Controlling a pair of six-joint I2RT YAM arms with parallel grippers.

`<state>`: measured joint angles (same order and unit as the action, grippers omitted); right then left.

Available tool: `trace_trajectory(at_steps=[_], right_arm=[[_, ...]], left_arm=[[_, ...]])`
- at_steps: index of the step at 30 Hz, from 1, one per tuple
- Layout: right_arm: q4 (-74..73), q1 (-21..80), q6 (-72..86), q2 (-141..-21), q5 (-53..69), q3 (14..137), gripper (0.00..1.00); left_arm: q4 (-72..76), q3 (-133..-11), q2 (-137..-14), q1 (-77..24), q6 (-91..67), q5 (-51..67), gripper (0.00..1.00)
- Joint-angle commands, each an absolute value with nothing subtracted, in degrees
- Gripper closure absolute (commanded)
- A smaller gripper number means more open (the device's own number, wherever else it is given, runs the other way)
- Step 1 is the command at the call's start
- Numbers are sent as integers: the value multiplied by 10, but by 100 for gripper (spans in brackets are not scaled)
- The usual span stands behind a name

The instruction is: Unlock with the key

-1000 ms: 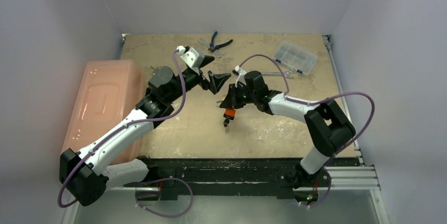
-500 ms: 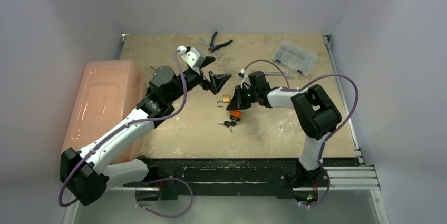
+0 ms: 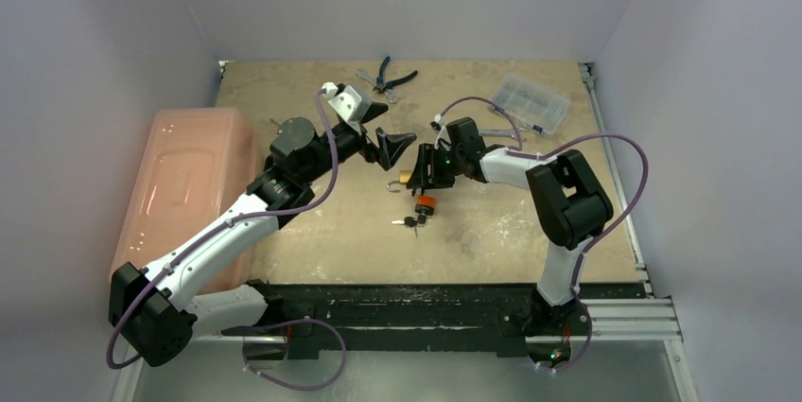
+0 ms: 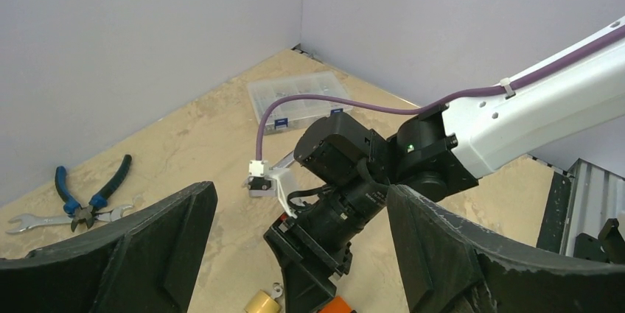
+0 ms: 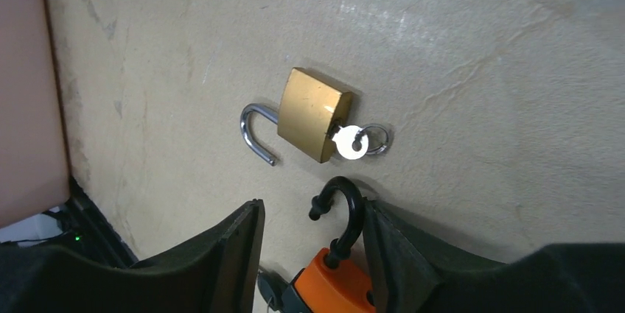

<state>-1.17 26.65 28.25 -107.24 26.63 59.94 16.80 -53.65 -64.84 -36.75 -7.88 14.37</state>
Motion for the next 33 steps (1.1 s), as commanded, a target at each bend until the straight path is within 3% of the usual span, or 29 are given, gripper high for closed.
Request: trace_trajectory(at_steps=[1, 22, 26, 28, 30, 33], right_arm=[[-86, 261, 250, -1053, 192, 617, 41], [-164, 268, 220, -914, 56, 611, 37], [-154, 270, 212, -862, 65, 601, 30], [-143, 269, 207, -827, 74, 594, 19], [-133, 270, 204, -790, 78, 590, 3], [-126, 269, 200, -744, 76, 589, 1]], left_arm=[[180, -543, -647, -364, -75, 150, 9], [178, -544, -648, -364, -72, 142, 10], [174, -547, -653, -364, -75, 135, 8], [173, -548, -655, -364, -75, 129, 6], [173, -548, -657, -364, -77, 120, 2], [168, -549, -660, -364, -81, 95, 1]])
